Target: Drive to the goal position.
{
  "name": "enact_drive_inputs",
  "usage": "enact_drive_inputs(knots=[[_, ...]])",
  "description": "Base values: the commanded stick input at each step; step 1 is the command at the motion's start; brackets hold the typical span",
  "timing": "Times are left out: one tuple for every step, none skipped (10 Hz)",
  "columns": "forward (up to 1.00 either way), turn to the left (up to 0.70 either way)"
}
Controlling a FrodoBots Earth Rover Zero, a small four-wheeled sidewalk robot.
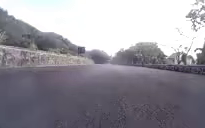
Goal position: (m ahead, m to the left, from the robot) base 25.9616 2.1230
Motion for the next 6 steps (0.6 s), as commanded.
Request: enact_drive_inputs(knots=[[0.70,0.00],[0.70,0.00],[0.70,0.00],[0.70,0.00],[0.70,0.00],[0.70,0.00]])
